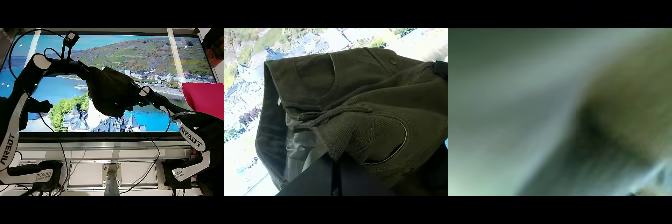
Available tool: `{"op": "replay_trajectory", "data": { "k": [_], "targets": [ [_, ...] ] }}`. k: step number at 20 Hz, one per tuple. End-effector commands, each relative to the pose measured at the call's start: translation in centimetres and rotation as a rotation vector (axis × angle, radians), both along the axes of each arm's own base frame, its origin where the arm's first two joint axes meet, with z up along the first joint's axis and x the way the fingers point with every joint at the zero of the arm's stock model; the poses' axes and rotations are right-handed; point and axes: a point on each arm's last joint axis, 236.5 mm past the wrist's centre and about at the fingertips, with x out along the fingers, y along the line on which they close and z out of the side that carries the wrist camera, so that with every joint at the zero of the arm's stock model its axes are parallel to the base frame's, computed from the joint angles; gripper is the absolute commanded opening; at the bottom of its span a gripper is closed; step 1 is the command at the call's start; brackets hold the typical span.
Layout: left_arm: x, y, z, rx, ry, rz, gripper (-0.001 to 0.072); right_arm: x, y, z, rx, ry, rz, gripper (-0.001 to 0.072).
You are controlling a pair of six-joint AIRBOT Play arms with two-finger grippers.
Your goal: Fold the clothes and pants, and hang the long-sleeved shirts on hangers.
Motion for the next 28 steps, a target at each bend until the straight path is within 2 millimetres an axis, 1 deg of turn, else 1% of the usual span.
{"op": "replay_trajectory", "data": {
  "k": [1, 2, 3, 4, 6, 7, 8, 9, 10, 11, 12, 13, 14, 15, 16, 17, 18, 20, 21, 22, 23, 24, 25, 26, 27, 28],
  "targets": [
    [2.8, 1.9, 1.5, -0.103, -0.003, 0.188, 0.0012, -0.3, -1.1, 3.9, 0.015, -0.047, 0.039, 0.0009],
    [4.2, 3.4, 2.3, -0.185, 0.017, 0.307, 0.0011, 0.2, -2.2, 6.2, 0.009, -0.097, 0.026, 0.0009],
    [4.9, 4.7, 2.6, -0.223, 0.030, 0.367, 0.0012, 0.8, -3.6, 8.9, 0.009, -0.155, 0.009, 0.0009],
    [5.0, 5.7, 2.3, -0.213, 0.038, 0.380, 0.0011, 0.9, -4.9, 11.5, 0.018, -0.201, -0.006, 0.0009],
    [4.1, 6.4, 0.6, -0.138, 0.082, 0.363, 0.0011, 1.2, -7.4, 16.8, 0.045, -0.311, -0.055, 0.0008],
    [3.5, 6.3, -0.1, -0.113, 0.108, 0.357, 0.0011, 1.4, -8.4, 18.8, 0.051, -0.360, -0.084, 0.0008],
    [3.3, 6.0, -0.3, -0.113, 0.122, 0.361, 0.0011, 1.6, -9.5, 20.4, 0.055, -0.401, -0.111, 0.0008],
    [3.3, 5.2, 0.0, -0.134, 0.127, 0.362, 0.0011, 1.8, -10.3, 21.4, 0.056, -0.426, -0.133, 0.0008],
    [3.2, 4.0, 0.5, -0.164, 0.123, 0.351, 0.0011, 2.2, -10.9, 22.0, 0.058, -0.443, -0.161, 0.0008],
    [3.2, 2.5, 1.3, -0.211, 0.111, 0.341, 0.0011, 3.0, -11.3, 22.4, 0.061, -0.468, -0.197, 0.0008],
    [3.6, 1.1, 2.5, -0.258, 0.075, 0.343, 0.0011, 4.8, -12.0, 23.2, 0.057, -0.525, -0.260, 0.0009],
    [4.4, 0.3, 3.8, -0.290, 0.016, 0.358, 0.0011, 6.9, -13.0, 24.4, 0.062, -0.595, -0.345, 0.0008],
    [5.2, -0.3, 5.5, -0.321, -0.057, 0.379, 0.0011, 9.3, -14.6, 26.3, 0.077, -0.684, -0.465, 0.0008],
    [5.9, -0.7, 7.7, -0.369, -0.128, 0.401, 0.0010, 11.9, -17.1, 28.9, 0.102, -0.788, -0.624, 0.0008],
    [6.6, -0.8, 10.3, -0.432, -0.189, 0.427, 0.0009, 13.5, -19.7, 31.2, 0.122, -0.872, -0.765, 0.0008],
    [7.1, -0.7, 12.8, -0.475, -0.238, 0.439, 0.0009, 14.5, -21.6, 33.1, 0.131, -0.934, -0.857, 0.0008],
    [7.3, -0.7, 15.1, -0.500, -0.278, 0.432, 0.0009, 15.2, -22.4, 34.6, 0.136, -0.969, -0.878, 0.0008],
    [7.5, -0.6, 19.9, -0.530, -0.373, 0.413, 0.0009, 16.1, -22.2, 37.4, 0.143, -1.017, -0.843, 0.0008],
    [7.4, -0.5, 22.0, -0.529, -0.423, 0.401, 0.0010, 16.6, -22.2, 38.9, 0.126, -1.061, -0.821, 0.0008],
    [7.1, -0.5, 23.3, -0.537, -0.448, 0.394, 0.0010, 16.9, -22.0, 40.1, 0.107, -1.095, -0.791, 0.0010],
    [7.0, -0.5, 23.9, -0.540, -0.454, 0.389, 0.0009, 17.1, -21.8, 40.9, 0.090, -1.109, -0.754, 0.0010],
    [6.9, -0.6, 23.5, -0.530, -0.439, 0.380, 0.0010, 17.2, -21.6, 40.8, 0.070, -1.102, -0.715, 0.0010],
    [6.9, -0.9, 22.1, -0.500, -0.397, 0.359, 0.0010, 17.1, -21.6, 40.1, 0.039, -1.083, -0.676, 0.0010],
    [6.8, -1.4, 20.0, -0.448, -0.335, 0.327, 0.0011, 17.0, -21.9, 38.5, -0.010, -1.049, -0.627, 0.0009],
    [6.4, -1.9, 17.2, -0.379, -0.258, 0.288, 0.0009, 16.5, -22.0, 36.2, -0.067, -0.990, -0.562, 0.0009],
    [5.8, -2.2, 14.1, -0.299, -0.175, 0.246, 0.0010, 15.5, -22.2, 32.8, -0.129, -0.887, -0.474, 0.0008]
  ]
}}
